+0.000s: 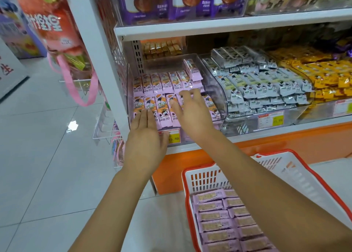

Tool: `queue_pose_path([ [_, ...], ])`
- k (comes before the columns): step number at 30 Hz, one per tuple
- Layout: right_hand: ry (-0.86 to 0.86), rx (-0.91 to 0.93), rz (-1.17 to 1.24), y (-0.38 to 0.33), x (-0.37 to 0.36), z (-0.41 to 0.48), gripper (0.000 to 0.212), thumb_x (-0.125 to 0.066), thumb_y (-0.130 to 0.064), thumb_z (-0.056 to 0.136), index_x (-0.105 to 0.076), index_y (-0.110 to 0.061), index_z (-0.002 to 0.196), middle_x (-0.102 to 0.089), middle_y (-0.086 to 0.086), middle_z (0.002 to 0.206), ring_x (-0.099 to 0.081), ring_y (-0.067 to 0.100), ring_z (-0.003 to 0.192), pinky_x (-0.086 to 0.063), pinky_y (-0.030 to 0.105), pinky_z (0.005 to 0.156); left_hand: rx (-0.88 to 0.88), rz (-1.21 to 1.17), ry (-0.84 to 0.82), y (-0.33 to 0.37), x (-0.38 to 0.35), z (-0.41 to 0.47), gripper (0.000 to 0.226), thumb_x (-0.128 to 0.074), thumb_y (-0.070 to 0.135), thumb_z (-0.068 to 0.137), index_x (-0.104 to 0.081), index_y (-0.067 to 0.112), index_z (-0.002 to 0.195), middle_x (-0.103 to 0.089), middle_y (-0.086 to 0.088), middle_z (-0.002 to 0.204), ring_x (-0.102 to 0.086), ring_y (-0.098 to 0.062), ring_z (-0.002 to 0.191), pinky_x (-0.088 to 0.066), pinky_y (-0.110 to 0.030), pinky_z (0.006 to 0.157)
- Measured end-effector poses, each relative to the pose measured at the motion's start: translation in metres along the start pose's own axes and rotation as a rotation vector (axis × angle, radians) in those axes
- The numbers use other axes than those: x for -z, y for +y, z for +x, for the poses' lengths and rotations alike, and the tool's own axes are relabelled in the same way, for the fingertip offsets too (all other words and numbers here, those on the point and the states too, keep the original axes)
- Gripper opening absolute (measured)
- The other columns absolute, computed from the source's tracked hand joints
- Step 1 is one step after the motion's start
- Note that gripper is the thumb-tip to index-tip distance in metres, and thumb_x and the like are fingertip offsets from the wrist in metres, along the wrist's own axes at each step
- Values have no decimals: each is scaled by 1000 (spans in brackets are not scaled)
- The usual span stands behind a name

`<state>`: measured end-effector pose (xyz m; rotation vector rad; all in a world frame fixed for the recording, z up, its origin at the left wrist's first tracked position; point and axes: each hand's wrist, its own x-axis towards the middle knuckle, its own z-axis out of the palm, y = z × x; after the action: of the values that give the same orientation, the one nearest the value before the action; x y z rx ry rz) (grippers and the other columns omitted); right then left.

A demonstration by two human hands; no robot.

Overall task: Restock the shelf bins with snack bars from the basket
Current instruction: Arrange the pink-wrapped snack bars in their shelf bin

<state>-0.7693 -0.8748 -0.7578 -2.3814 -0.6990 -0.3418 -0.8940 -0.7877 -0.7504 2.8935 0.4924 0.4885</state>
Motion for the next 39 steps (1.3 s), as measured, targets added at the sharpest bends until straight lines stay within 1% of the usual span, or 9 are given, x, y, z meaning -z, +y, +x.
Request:
queue_pose_path([
  [6, 57, 9, -10, 9, 6, 2, 47, -39, -47, 100, -57, -10, 122, -48, 12, 125, -50, 28, 109, -46, 42, 87, -5, -82, 25, 3, -6, -1, 72, -45, 41, 96, -17, 1, 149, -17, -18, 156, -11, -31, 146, -6, -34, 118],
  [10, 226, 206, 159, 26, 33, -32, 27, -47, -27, 97, -59, -8, 83, -51, 4, 85, -49, 17, 73, -42, 30, 63, -67, -243, 153, 7, -10, -10, 61, -45, 35, 90, -41, 0, 139, -38, -17, 147, -30, -30, 139, -25, -37, 115],
  [13, 92, 260, 154, 64, 45, -77, 31, -48, -21, 96, -44, -16, 65, -42, -3, 62, -37, 13, 54, -28, 21, 51, -169, -335, 146, 23, -18, -22, 39, -46, 32, 92, -57, 7, 120, -55, -10, 121, -51, -24, 114, -36, -22, 93],
  [16, -151, 161, 94, 128, 34, -119, 36, -52, -21, 94, -41, -14, 60, -39, -2, 55, -38, 15, 49, -28, 27, 50, -290, -374, 16, 37, -37, -36, 29, -41, 32, 90, -62, 11, 93, -60, -5, 92, -60, -23, 82, -49, -32, 67],
  [20, -644, -78, -170, 222, 1, -177, 25, -57, -26, 94, -52, -14, 72, -49, -2, 69, -55, 19, 67, -40, 28, 64, -379, -255, -299, 50, -70, -49, 22, -45, 22, 91, -62, 10, 84, -60, -7, 84, -59, -26, 74, -45, -33, 62],
  [23, -884, -247, -233, 263, -17, -221, 32, -62, -35, 91, -59, -19, 119, -55, -1, 119, -54, 18, 114, -42, 25, 93, -383, -107, -591, 53, -95, -58, 24, -43, 24, 97, -63, 11, 101, -61, -6, 101, -59, -20, 87, -47, -32, 73],
  [29, -939, -259, -279, 292, -50, -240, 75, -69, -37, 85, -29, -20, 146, -31, 5, 149, -32, 23, 134, -35, 32, 105, -277, 93, -790, 41, -132, -63, 32, -42, 28, 98, -60, 11, 119, -58, -7, 119, -58, -19, 102, -48, -31, 86],
  [35, -1106, 43, -392, 312, -56, -261, 80, -67, -42, 83, -25, -21, 148, -27, 4, 148, -32, 25, 130, -35, 35, 104, -290, 114, -782, 39, -145, -59, 32, -42, 33, 98, -62, 15, 116, -60, -4, 113, -56, -16, 99, -47, -28, 84],
  [39, -1072, -18, -388, 324, -50, -263, 81, -61, -48, 86, -20, -19, 150, -22, 3, 152, -26, 24, 136, -28, 33, 108, -305, 118, -813, 37, -149, -60, 34, -41, 34, 98, -60, 16, 120, -59, -2, 117, -53, -16, 105, -45, -30, 88],
])
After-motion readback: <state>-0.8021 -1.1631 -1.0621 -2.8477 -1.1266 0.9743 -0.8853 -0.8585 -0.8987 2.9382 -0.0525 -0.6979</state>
